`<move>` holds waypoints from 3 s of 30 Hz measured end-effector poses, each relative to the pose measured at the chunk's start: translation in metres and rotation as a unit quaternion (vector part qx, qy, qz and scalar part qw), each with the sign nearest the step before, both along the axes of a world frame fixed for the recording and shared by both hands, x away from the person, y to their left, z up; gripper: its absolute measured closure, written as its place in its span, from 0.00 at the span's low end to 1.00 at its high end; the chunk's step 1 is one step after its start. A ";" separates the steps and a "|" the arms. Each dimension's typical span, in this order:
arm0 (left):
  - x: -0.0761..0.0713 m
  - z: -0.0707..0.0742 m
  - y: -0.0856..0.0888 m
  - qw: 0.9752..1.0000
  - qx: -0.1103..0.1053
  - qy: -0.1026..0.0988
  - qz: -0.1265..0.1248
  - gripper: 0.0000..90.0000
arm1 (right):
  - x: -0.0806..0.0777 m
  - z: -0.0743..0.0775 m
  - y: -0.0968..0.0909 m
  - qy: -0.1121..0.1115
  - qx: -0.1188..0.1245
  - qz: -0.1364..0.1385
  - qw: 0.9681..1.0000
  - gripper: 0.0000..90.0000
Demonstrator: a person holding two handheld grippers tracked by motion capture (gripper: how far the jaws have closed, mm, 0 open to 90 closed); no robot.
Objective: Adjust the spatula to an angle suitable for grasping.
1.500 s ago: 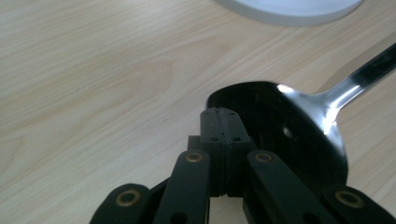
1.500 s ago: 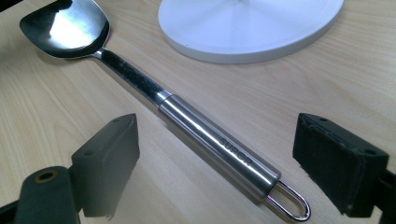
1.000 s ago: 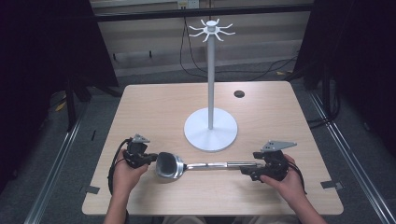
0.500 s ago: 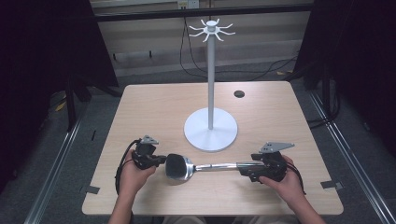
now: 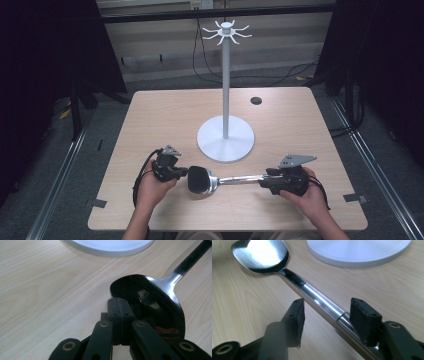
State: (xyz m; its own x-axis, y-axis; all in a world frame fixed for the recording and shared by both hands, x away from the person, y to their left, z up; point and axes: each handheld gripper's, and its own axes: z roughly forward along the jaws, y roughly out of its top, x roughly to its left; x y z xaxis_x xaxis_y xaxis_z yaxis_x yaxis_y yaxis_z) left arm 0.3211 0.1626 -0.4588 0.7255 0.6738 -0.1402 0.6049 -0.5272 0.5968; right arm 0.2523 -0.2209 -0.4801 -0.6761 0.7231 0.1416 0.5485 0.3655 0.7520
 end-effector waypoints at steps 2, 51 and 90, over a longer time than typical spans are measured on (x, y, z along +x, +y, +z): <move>0.001 0.000 -0.002 1.000 0.000 0.001 -0.004 1.00 | -0.002 -0.001 -0.001 0.001 -0.005 0.007 1.000 0.65; 0.007 0.008 -0.005 1.000 -0.026 -0.011 -0.010 0.89 | 0.011 -0.023 -0.033 0.024 -0.025 -0.061 0.998 1.00; -0.001 0.001 -0.017 0.998 -0.022 0.022 -0.045 0.88 | 0.044 -0.027 -0.021 0.001 -0.028 -0.096 0.995 1.00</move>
